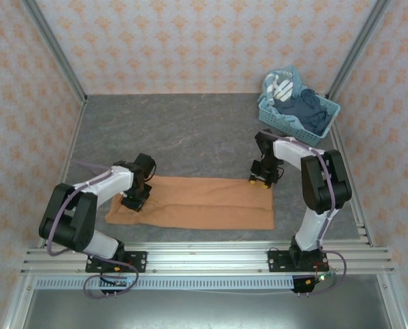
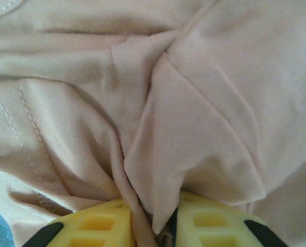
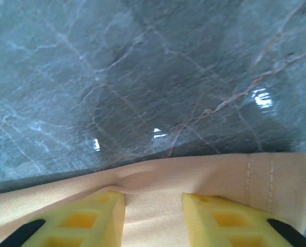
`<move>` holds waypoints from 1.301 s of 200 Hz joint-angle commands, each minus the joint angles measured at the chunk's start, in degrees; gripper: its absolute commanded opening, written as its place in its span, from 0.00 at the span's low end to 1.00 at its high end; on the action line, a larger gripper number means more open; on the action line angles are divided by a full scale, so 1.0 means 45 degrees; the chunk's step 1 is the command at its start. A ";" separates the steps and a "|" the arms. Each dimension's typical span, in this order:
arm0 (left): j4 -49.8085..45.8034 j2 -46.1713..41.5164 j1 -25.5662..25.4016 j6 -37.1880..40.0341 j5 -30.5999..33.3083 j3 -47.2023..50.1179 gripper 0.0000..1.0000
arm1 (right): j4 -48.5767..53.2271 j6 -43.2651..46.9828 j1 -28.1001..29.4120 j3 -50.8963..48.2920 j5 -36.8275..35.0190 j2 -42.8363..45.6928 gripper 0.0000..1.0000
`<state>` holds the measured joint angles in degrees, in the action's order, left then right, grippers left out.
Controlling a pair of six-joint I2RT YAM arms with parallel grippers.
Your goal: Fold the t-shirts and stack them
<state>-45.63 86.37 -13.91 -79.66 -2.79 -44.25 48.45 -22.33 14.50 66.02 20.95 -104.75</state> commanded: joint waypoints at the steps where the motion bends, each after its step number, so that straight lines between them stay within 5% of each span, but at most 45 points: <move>1: 0.0206 0.1737 0.0668 0.1234 0.0931 -0.0407 0.20 | 0.0927 -0.0214 -0.0347 -0.0107 -0.1413 -0.0399 0.34; 31: 0.1196 0.4047 0.0736 0.3367 0.0706 -0.3513 0.19 | 0.0982 -0.0870 -0.0322 -0.0625 -0.1291 -0.0103 0.33; 69: -0.0009 0.8535 0.0716 0.5836 -0.0119 -1.0373 0.20 | 0.0758 -0.2393 0.0209 -0.2072 -0.0770 0.0799 0.32; 129: -0.2174 1.7246 -0.0030 0.5609 -0.3296 -2.5972 0.21 | -0.1428 -0.6625 0.3611 -0.4296 0.1775 0.2048 0.35; 165: 0.2122 1.7619 -0.0182 0.3919 -0.3884 -2.4854 0.24 | -0.2640 -0.7828 0.5192 -0.3042 0.2286 0.0766 0.37; 194: 0.3017 1.7585 0.0132 0.4146 -0.3462 -2.5559 0.42 | -0.2327 -0.8246 0.5199 -0.2102 0.1882 0.0658 0.39; 221: 0.1970 1.6573 0.0562 0.4954 -0.3266 -2.6237 0.55 | -0.1575 -0.8681 0.5147 -0.1910 0.1243 0.1657 0.46; 237: 0.0555 1.5052 0.0686 0.6319 -0.2030 -2.5949 0.66 | -0.1044 -0.8932 0.4997 -0.1830 0.1086 0.2694 0.52; 260: -0.1260 1.2370 0.0917 0.7604 -0.0003 -2.4199 0.67 | -0.0243 -0.9033 0.4609 -0.1569 0.0914 0.4264 0.57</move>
<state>-40.62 160.42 -11.35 -54.26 -14.35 -158.47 40.99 -58.57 37.08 57.34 28.62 -94.26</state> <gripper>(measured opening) 0.665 0.551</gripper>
